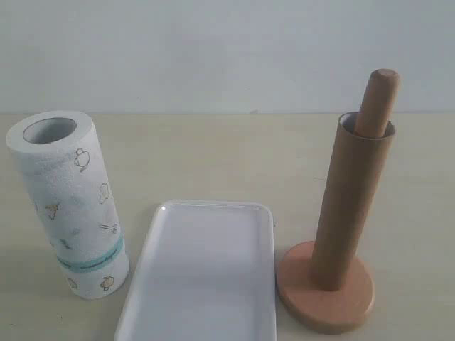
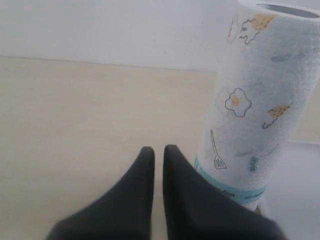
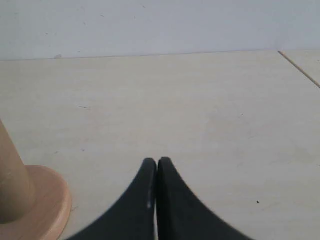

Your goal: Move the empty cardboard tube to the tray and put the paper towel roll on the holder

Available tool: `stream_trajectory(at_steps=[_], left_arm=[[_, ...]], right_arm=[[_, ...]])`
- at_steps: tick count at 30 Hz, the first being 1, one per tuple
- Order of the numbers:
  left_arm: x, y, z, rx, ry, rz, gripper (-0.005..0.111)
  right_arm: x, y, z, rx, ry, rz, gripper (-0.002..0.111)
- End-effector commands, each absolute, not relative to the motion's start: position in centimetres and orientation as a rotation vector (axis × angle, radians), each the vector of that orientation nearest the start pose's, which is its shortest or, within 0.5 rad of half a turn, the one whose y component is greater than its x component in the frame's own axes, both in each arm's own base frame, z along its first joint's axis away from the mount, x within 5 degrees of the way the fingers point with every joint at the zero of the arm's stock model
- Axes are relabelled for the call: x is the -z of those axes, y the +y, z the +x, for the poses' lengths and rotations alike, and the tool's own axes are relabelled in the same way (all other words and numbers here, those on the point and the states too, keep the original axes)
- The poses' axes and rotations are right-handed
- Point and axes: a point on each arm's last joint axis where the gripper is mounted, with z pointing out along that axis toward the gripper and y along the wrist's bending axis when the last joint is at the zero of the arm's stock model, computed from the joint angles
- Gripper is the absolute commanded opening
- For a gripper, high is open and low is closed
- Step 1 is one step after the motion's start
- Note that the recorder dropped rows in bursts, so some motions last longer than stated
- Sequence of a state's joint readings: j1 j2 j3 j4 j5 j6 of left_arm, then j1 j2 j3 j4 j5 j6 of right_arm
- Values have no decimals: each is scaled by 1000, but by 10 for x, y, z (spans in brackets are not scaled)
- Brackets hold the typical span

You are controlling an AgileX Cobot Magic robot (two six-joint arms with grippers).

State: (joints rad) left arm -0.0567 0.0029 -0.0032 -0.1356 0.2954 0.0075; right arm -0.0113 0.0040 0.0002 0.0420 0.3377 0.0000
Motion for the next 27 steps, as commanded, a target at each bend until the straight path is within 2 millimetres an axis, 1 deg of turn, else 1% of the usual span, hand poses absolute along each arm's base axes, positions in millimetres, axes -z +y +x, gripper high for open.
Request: stream_trajectory(at_steps=[1,14,18,20,24,27], left_arm=[[-187,-6,54,165,1776,-38,6],[-187,-6,54,165,1776,-38,6],[-187,-6,54,165,1776,-38,6],[-187,-6,54,165,1776,-38,6],[-187,-6,54,165,1776,-38,6],[-187,-6,54,165,1776,-38,6]], right_arm=[[-183,0,54,-28,1816,41,0],[-183,0,54,-28,1816,41,0],[-186,0,54,-27,1783,41,0],[-191,0,55,-26,1732,42,0],[-220,-1,55,-18,1403,43,0],[-232,-2,52,-15,1268,44,0]])
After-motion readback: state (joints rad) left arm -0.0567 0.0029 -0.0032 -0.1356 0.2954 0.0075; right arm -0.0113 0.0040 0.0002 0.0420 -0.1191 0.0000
